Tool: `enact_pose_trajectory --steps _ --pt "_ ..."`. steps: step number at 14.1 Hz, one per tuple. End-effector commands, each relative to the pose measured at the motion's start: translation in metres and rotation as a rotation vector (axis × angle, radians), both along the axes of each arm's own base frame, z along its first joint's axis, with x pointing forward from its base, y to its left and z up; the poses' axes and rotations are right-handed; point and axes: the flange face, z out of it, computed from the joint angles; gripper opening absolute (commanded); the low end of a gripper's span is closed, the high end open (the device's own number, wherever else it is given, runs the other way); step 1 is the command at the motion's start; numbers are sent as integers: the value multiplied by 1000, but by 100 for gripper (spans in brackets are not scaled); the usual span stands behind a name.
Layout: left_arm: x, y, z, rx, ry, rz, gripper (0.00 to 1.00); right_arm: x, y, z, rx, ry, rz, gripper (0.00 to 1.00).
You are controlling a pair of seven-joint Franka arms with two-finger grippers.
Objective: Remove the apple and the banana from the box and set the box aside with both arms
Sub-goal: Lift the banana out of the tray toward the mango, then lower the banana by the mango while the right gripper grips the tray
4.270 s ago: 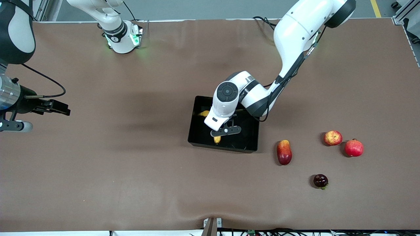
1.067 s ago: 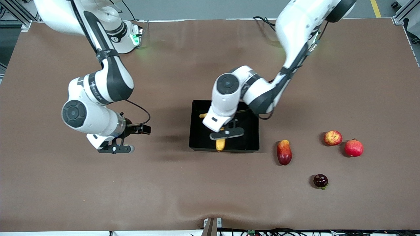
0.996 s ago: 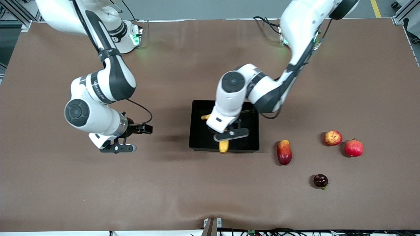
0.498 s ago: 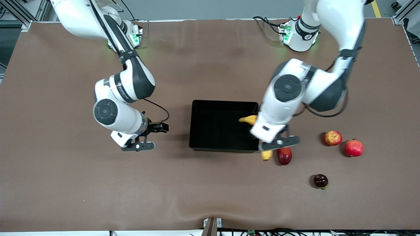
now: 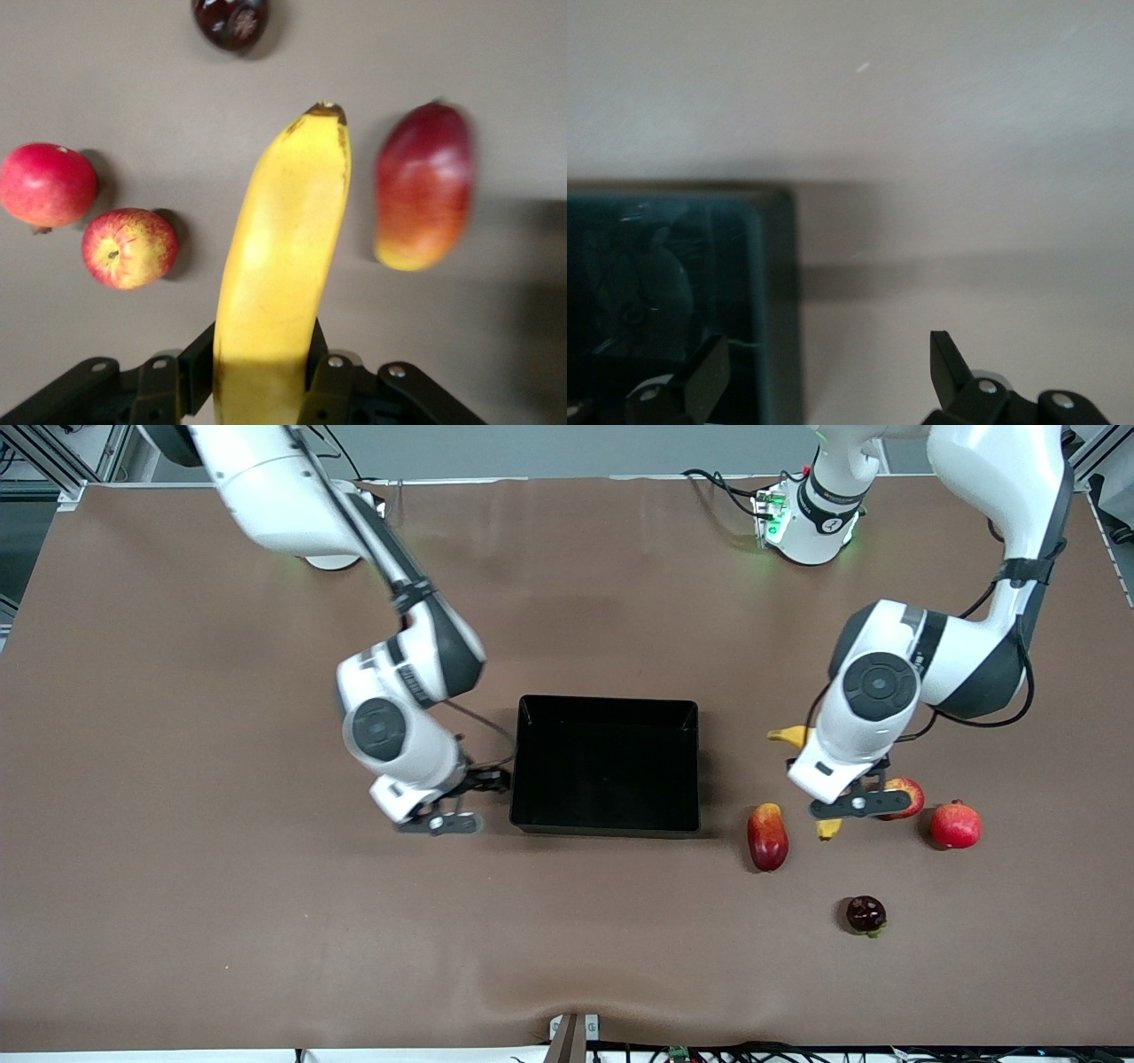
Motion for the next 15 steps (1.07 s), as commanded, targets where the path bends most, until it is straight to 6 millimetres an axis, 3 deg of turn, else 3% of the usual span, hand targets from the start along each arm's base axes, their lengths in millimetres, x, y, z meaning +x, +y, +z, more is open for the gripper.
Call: enact_pose_trajectory --steps 1,2,6,7,11,12,13,14,15 --pt "-23 54 -43 -6 -36 -46 0 -4 19 -16 -10 -1 -17 100" --pt "-21 66 -57 -12 -30 -45 0 -7 25 -22 -10 -4 -10 100" --pt "-18 64 -103 -89 -37 -67 0 -17 40 -46 -13 -3 5 100" --pt "-14 73 -115 -118 -51 -52 0 -18 41 -48 -15 1 -5 100" --pt "-1 67 -125 -149 -77 -49 0 -30 54 -56 -29 17 -33 100" --pt "4 67 -119 -149 -93 -43 37 -30 53 -57 -31 16 -31 100" --pt "6 69 -112 -147 -104 -47 84 -30 53 -59 -33 18 -31 97" --pt "7 70 -96 -140 -125 -50 100 -31 53 -63 -37 22 -30 89" --pt "6 63 -81 -131 -135 -62 100 -31 52 -66 -39 25 -30 82"
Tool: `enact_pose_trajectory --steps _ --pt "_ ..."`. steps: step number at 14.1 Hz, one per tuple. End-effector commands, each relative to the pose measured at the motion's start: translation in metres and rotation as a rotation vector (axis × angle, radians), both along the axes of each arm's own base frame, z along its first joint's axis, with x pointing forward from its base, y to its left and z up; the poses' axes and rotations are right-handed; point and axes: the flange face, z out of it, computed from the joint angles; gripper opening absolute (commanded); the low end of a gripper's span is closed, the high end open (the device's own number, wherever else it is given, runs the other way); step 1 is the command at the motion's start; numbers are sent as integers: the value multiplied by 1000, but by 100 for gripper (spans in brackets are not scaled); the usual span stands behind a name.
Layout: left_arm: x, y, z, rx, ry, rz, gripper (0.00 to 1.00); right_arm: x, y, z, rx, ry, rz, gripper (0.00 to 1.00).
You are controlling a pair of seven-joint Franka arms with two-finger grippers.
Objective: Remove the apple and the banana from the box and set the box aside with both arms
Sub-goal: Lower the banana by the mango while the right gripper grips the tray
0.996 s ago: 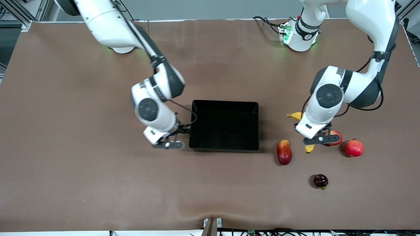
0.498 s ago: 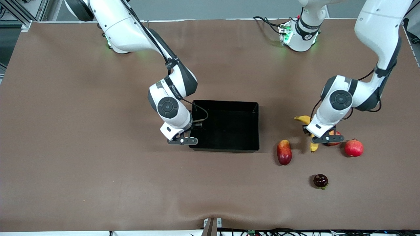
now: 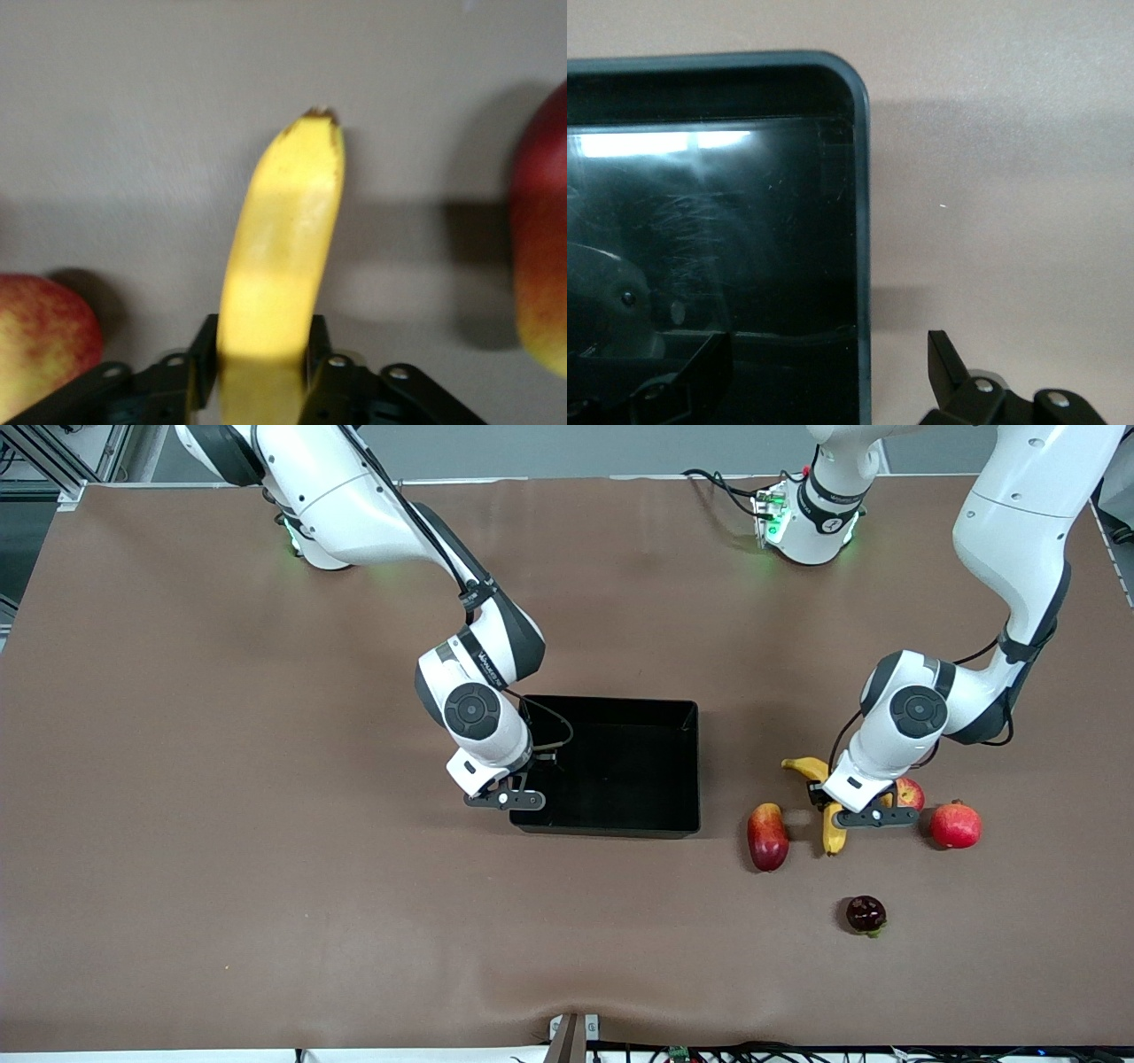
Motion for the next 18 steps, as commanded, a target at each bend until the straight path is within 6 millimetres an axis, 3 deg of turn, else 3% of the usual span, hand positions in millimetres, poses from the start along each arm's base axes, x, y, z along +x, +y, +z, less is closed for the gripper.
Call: enact_pose_trajectory --steps 1,3,4,6,10,13,16,18 --pt "1 -13 47 43 -32 -24 100 2 2 -8 -13 1 -16 77" --pt "2 -31 80 88 11 -24 100 2 2 -9 -14 2 -16 61" --pt "3 -41 99 104 40 -13 100 2 2 -9 -14 2 -16 46" --pt "12 -53 144 118 98 35 100 2 2 -7 -11 0 -18 0" --pt "30 -54 225 125 199 121 100 10 -7 4 -8 -4 -27 0" --pt "34 -40 274 133 221 173 100 18 -21 35 -3 -9 -42 0" --pt "29 -41 325 136 233 193 100 43 -75 103 9 -4 -108 0" --pt "11 -44 371 141 208 175 100 57 -123 138 13 12 -121 0"
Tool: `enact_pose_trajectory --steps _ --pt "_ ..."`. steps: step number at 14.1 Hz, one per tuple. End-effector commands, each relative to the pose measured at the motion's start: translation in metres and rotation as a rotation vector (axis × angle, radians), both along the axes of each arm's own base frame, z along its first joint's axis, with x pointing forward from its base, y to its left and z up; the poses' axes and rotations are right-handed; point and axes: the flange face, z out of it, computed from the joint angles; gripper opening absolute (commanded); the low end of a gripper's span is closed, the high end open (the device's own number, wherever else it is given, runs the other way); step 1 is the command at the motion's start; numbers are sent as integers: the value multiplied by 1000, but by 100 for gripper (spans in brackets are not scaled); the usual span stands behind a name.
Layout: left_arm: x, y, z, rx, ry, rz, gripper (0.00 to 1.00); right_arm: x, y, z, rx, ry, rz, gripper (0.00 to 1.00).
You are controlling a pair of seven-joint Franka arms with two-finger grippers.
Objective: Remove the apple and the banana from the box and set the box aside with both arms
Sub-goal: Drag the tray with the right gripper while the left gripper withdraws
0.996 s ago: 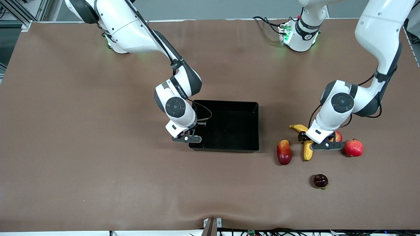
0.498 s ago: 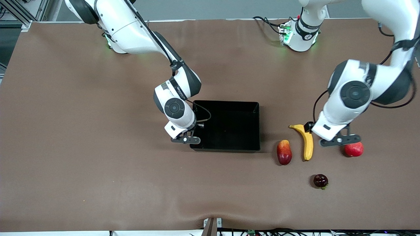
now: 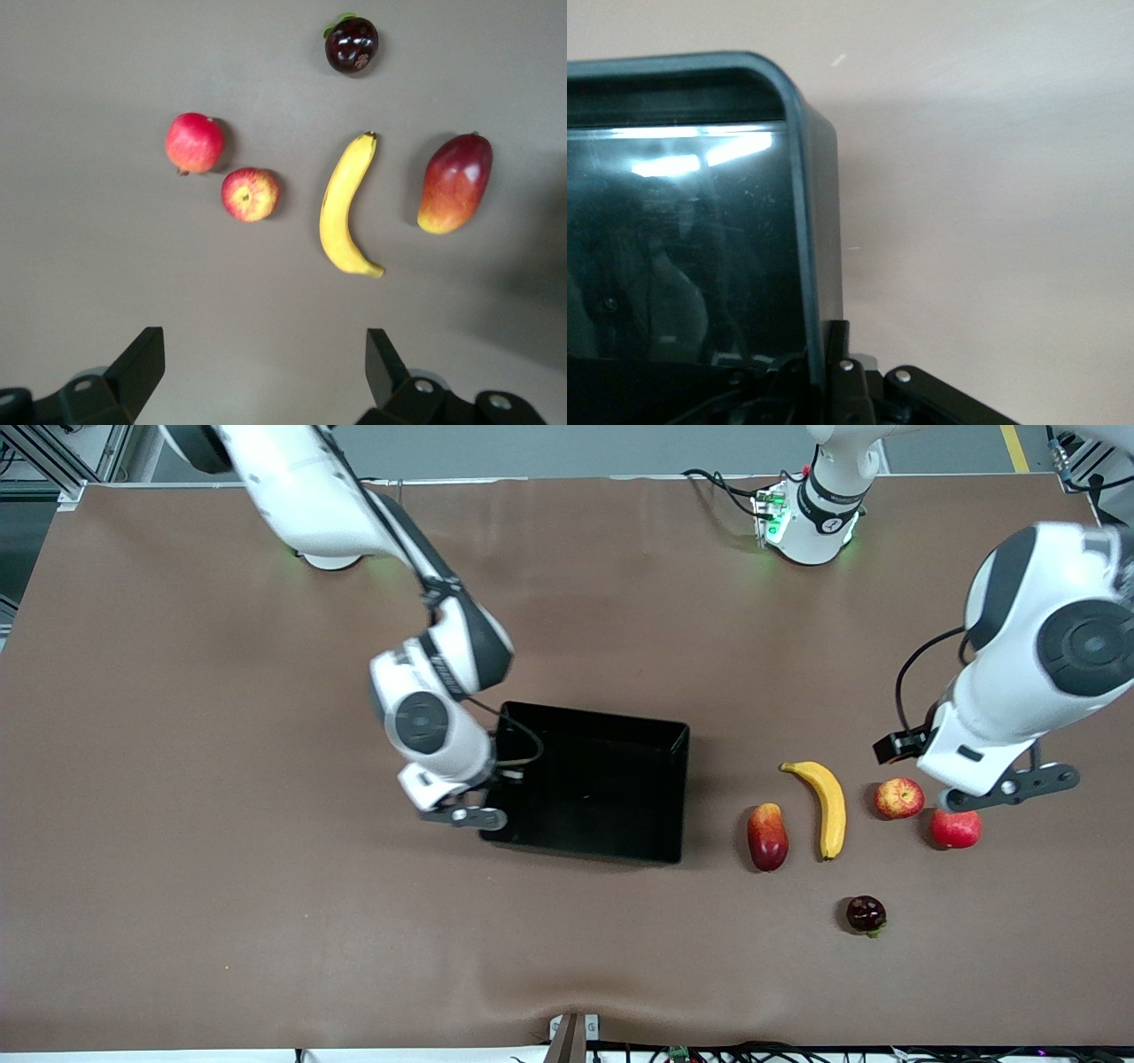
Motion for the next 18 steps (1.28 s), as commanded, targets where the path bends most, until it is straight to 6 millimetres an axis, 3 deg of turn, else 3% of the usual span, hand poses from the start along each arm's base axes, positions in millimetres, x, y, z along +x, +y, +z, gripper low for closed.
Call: enact_pose_trajectory --steps 1,4,7,9,12,15,18 --pt "-26 -3 67 -17 -39 -67 100 13 -69 59 25 15 20 0" --pt "-54 0 117 -77 -98 -73 100 38 -161 73 43 18 87 0" --pt "-73 -2 135 -82 -75 -123 100 48 -253 71 59 13 144 0" --pt "-80 10 147 -73 -70 -205 100 46 -317 65 68 18 139 0" --pt "-91 22 144 -81 -34 -193 100 39 -418 49 52 26 144 0" --pt "-108 35 145 -146 -36 -159 100 32 -478 41 36 11 141 0" --pt "-112 39 146 -150 -47 -156 100 23 -540 1 24 -44 162 0"
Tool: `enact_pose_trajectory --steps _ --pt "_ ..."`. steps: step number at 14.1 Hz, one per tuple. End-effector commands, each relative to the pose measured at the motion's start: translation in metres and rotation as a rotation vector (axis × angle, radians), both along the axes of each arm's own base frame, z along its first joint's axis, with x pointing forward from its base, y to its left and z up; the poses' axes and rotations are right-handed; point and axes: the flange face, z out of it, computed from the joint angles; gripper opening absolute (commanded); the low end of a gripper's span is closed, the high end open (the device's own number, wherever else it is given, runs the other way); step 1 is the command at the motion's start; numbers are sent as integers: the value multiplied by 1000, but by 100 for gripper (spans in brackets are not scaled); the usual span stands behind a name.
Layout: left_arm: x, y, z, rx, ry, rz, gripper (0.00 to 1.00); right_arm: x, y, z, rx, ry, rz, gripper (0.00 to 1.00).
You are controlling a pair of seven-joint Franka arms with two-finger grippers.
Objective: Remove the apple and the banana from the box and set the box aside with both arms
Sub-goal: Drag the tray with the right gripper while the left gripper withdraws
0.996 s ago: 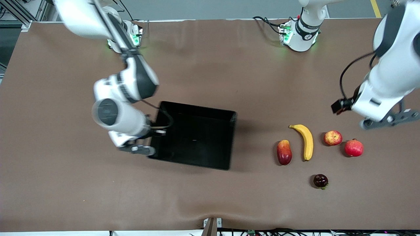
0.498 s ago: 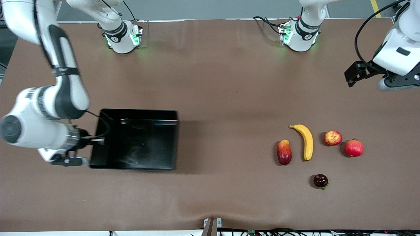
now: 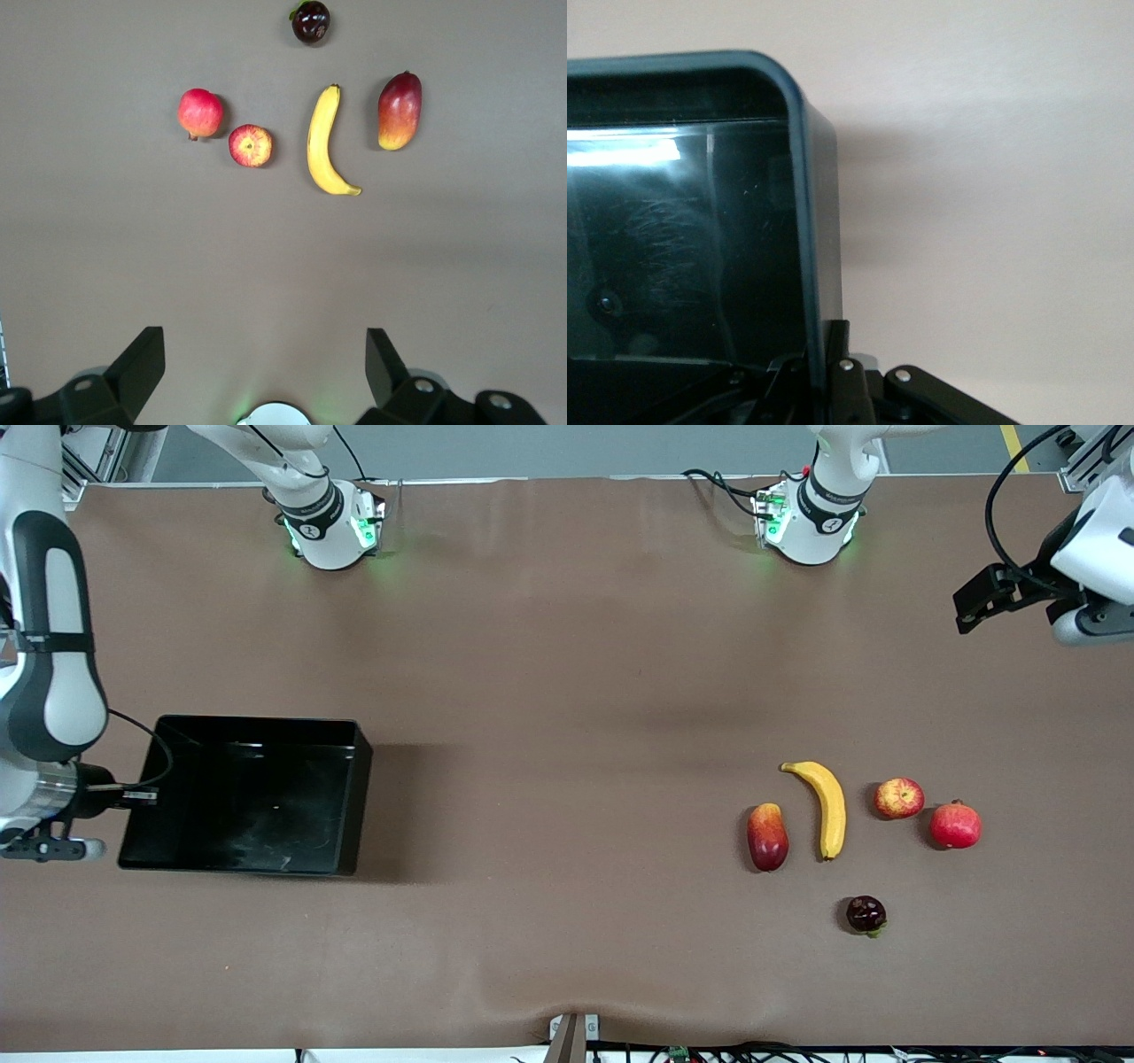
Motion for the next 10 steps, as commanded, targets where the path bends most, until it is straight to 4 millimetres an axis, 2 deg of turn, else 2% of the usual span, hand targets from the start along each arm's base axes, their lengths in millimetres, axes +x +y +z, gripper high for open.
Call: enact_pose_trajectory --steps 1,6,8,9,10 --pt "-12 2 3 -16 -19 -9 100 -12 -38 -29 5 -45 42 0" --pt "-12 0 2 -20 -18 -11 100 -26 -72 -94 46 4 -22 0" --pt "-17 -1 -1 -18 -32 -13 100 -30 -77 -104 59 17 -38 2" --pt "-20 -1 -4 -18 -44 -15 100 -30 -77 -104 59 15 -37 74" --pt "-22 -1 -3 -18 -49 -15 100 -30 -77 -104 60 17 -38 100"
